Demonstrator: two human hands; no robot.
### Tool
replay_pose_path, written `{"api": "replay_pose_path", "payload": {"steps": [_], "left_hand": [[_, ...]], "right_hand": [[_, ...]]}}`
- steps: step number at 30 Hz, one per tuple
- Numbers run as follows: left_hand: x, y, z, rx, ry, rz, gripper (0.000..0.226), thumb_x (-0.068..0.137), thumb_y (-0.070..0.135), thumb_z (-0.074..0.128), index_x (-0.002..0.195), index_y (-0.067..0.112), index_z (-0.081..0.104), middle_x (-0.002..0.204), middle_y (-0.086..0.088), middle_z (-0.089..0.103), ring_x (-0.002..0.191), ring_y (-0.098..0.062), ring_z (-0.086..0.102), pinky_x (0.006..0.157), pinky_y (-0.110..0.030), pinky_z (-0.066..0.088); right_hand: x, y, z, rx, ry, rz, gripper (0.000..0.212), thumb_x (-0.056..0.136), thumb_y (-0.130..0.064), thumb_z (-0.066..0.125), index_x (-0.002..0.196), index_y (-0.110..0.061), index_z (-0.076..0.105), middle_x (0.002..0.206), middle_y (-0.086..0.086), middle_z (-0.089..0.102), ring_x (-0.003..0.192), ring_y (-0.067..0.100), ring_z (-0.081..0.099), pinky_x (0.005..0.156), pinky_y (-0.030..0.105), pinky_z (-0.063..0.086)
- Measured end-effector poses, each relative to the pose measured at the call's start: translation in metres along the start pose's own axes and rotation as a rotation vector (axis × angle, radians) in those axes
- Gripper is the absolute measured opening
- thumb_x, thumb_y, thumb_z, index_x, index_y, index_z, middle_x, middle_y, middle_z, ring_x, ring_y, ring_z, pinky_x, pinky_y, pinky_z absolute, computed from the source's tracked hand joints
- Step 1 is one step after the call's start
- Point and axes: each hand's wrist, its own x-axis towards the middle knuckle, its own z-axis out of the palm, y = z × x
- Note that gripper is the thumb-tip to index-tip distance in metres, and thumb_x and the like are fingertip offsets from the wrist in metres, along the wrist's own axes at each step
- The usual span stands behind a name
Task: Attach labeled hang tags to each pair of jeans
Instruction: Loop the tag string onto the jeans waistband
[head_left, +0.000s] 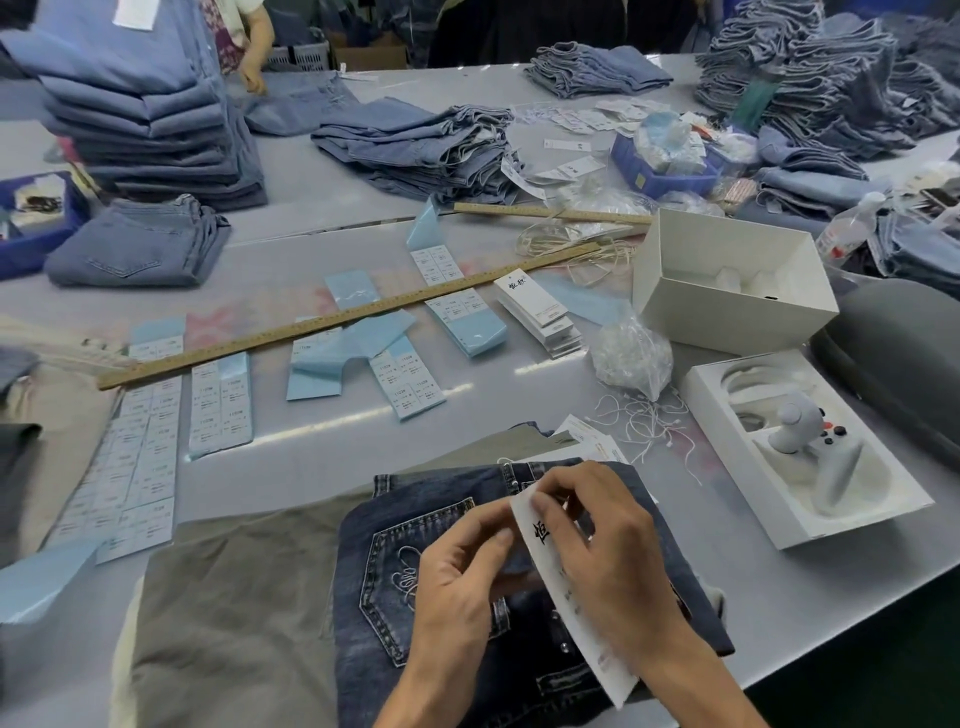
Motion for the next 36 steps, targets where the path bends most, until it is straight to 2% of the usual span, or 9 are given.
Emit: {"api": "replay_pose_path", "payload": {"steps": [5, 11, 14, 19, 23, 26, 29, 33, 36], "left_hand": [[0.005, -0.006, 0.003, -0.079, 0.135, -0.015, 0.026, 0.076, 0.013, 0.082, 0.101, 0.014, 0.080, 0.103, -0.016, 0.077, 0.095, -0.029, 0.075, 0.074, -0.027, 0.059], [0.007, -0.012, 0.007, -0.488, 0.123, -0.253, 0.036, 0.070, 0.007, 0.080, 0.104, -0.004, 0.075, 0.116, -0.030, 0.070, 0.106, -0.041, 0.069, 0.088, -0.040, 0.061], [0.007, -0.011, 0.008, -0.481, 0.137, -0.232, 0.028, 0.069, 0.008, 0.082, 0.096, 0.002, 0.076, 0.110, -0.028, 0.071, 0.094, -0.035, 0.071, 0.075, -0.036, 0.064], [0.017, 0.030, -0.027, 0.503, 0.274, 0.317, 0.016, 0.092, 0.016, 0.072, 0.085, 0.030, 0.069, 0.083, 0.004, 0.073, 0.073, -0.012, 0.068, 0.064, -0.024, 0.055], [0.025, 0.095, -0.042, 1.116, 0.249, 0.974, 0.005, 0.097, 0.019, 0.064, 0.096, 0.017, 0.068, 0.091, 0.007, 0.066, 0.078, -0.009, 0.060, 0.069, -0.024, 0.052], [0.030, 0.128, -0.019, 1.154, 0.092, 1.052, 0.009, 0.097, 0.017, 0.065, 0.095, 0.012, 0.072, 0.093, 0.004, 0.068, 0.082, -0.011, 0.061, 0.066, -0.027, 0.056], [0.038, 0.152, -0.016, 1.011, 0.212, 1.000, 0.005, 0.095, 0.014, 0.067, 0.095, 0.015, 0.071, 0.088, 0.006, 0.068, 0.075, -0.007, 0.061, 0.062, -0.022, 0.054], [0.034, 0.162, -0.005, 1.022, 0.101, 0.940, 0.009, 0.091, 0.012, 0.075, 0.092, 0.021, 0.073, 0.087, 0.013, 0.070, 0.078, -0.009, 0.067, 0.061, -0.024, 0.056], [0.023, 0.183, -0.003, 0.760, 0.144, 0.922, 0.009, 0.095, 0.027, 0.070, 0.097, 0.037, 0.070, 0.090, 0.014, 0.073, 0.085, -0.012, 0.072, 0.066, -0.020, 0.054]], "right_hand": [[-0.005, -0.003, 0.004, 0.054, -0.053, 0.003, 0.008, 0.094, -0.017, 0.067, 0.094, -0.023, 0.062, 0.091, -0.015, 0.057, 0.089, 0.010, 0.059, 0.073, 0.016, 0.045], [-0.009, -0.008, 0.009, 0.150, -0.009, 0.073, 0.017, 0.091, -0.010, 0.073, 0.093, -0.026, 0.067, 0.094, -0.012, 0.062, 0.088, 0.014, 0.063, 0.072, 0.019, 0.049], [-0.010, -0.006, 0.009, 0.145, -0.023, 0.078, 0.014, 0.090, -0.012, 0.073, 0.092, -0.026, 0.069, 0.096, -0.012, 0.061, 0.088, 0.013, 0.063, 0.072, 0.015, 0.047], [-0.009, 0.006, -0.005, 0.023, 0.031, 0.068, 0.016, 0.088, -0.013, 0.074, 0.101, -0.021, 0.072, 0.098, -0.015, 0.062, 0.092, 0.010, 0.062, 0.078, 0.019, 0.050], [-0.004, 0.001, -0.027, 0.118, 0.165, 0.075, 0.013, 0.091, -0.015, 0.066, 0.103, -0.020, 0.070, 0.097, -0.011, 0.064, 0.087, 0.012, 0.062, 0.075, 0.018, 0.049], [0.004, -0.011, -0.040, 0.171, 0.216, 0.049, 0.015, 0.093, -0.010, 0.065, 0.104, -0.019, 0.069, 0.097, -0.008, 0.064, 0.084, 0.015, 0.062, 0.071, 0.023, 0.051], [0.009, -0.025, -0.049, 0.253, 0.242, 0.039, 0.017, 0.094, -0.010, 0.064, 0.106, -0.022, 0.069, 0.099, -0.009, 0.065, 0.088, 0.016, 0.064, 0.075, 0.020, 0.051], [0.010, -0.033, -0.057, 0.349, 0.212, 0.077, 0.019, 0.093, -0.014, 0.064, 0.107, -0.025, 0.068, 0.100, -0.008, 0.066, 0.092, 0.017, 0.065, 0.076, 0.018, 0.052], [0.009, -0.036, -0.062, 0.432, 0.181, 0.092, 0.020, 0.092, -0.019, 0.062, 0.109, -0.026, 0.069, 0.102, -0.004, 0.068, 0.094, 0.019, 0.066, 0.078, 0.019, 0.053]]}}
